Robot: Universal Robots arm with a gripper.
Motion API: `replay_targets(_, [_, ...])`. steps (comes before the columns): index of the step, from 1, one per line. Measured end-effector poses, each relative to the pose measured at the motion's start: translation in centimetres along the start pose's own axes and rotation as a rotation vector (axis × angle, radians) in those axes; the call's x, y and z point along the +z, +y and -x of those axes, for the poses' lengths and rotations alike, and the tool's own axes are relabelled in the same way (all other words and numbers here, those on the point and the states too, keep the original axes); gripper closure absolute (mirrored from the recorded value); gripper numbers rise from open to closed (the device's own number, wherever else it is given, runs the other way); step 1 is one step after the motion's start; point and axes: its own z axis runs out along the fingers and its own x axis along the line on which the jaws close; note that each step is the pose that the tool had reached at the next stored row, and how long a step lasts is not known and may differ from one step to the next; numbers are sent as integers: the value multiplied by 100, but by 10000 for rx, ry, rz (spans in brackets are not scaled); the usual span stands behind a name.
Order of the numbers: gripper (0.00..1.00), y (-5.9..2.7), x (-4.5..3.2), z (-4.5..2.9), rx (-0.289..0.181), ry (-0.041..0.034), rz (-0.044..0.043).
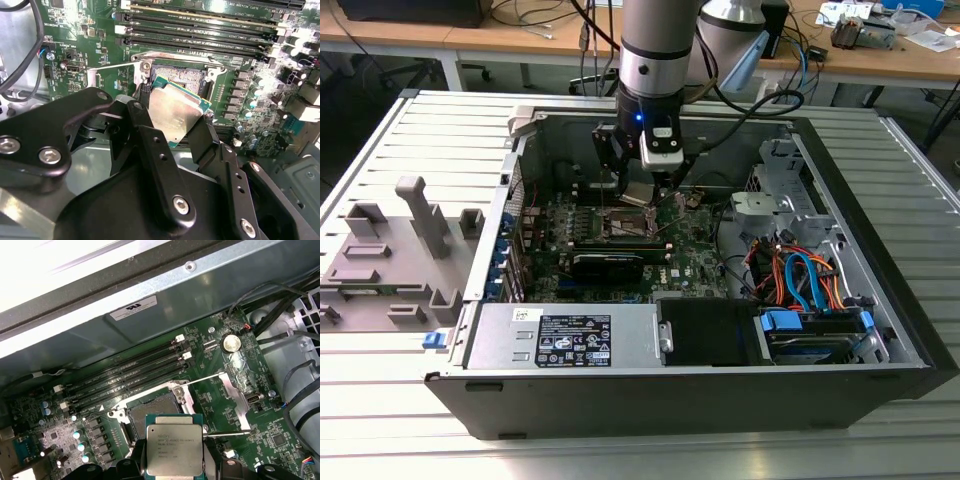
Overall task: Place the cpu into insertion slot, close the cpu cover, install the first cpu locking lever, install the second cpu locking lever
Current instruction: 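Place the cpu into insertion slot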
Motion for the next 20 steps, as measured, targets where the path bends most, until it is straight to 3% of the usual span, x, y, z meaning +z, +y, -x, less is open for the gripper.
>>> replay_targets(20, [45, 0, 12, 0, 403, -4, 9])
